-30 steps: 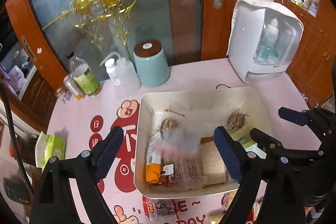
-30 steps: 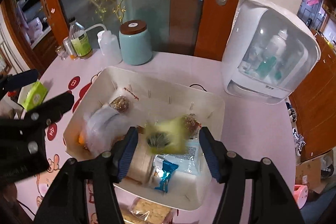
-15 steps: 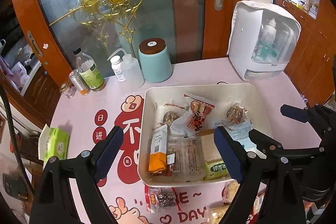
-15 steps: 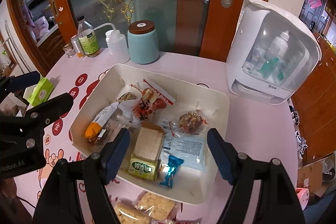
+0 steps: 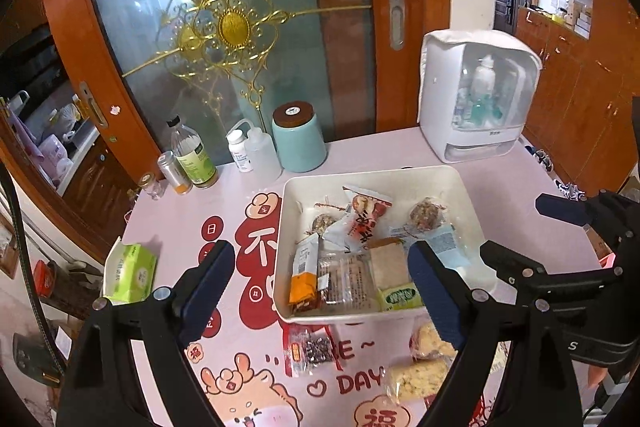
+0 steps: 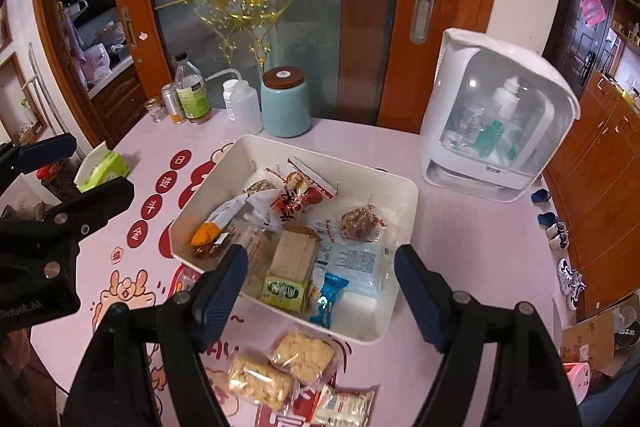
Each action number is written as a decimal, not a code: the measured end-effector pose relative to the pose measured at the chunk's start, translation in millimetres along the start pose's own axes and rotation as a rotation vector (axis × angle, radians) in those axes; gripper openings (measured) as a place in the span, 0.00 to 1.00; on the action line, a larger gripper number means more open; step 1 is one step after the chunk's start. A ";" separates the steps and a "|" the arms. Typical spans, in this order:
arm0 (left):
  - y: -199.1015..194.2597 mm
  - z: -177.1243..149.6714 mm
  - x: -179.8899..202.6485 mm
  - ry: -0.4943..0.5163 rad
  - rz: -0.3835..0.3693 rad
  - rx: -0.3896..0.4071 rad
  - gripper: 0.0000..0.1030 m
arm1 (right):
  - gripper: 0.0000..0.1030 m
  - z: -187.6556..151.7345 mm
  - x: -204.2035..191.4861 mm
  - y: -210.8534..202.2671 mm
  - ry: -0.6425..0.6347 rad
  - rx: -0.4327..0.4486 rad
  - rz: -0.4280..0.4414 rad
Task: Organize snacks
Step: 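Move both grippers back toward the remaining cracker bags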
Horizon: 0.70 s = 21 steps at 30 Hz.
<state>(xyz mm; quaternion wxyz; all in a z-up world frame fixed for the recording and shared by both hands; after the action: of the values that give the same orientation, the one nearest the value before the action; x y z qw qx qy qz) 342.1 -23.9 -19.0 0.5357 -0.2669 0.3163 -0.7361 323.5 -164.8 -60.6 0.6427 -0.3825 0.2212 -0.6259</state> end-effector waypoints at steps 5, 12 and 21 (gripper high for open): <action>-26.9 -11.5 20.5 0.026 0.009 0.009 0.89 | 0.74 -14.6 8.3 -25.2 -0.010 0.022 0.005; -41.4 -32.0 49.6 0.082 0.004 0.001 0.91 | 0.74 -43.6 23.5 -39.6 -0.014 0.012 0.018; -28.1 -63.3 76.6 0.139 -0.027 -0.063 0.91 | 0.74 -87.6 40.8 -31.2 -0.003 -0.059 0.036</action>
<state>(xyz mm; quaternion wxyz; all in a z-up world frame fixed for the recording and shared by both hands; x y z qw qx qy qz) 256.6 -79.5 -35.4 0.4938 -0.2362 0.3720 -0.7496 241.7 -220.9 -82.1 0.6427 -0.3981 0.2452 -0.6069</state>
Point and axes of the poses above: each gripper's, at about its wrist camera, not at the fingertips, and y roughly the way its jaws point, x to its right, z to its top, the point moved 8 cm from there along y, roughly the way its jaws point, and after that the axes turned 14 degrees about -z, right-handed, at the moved point
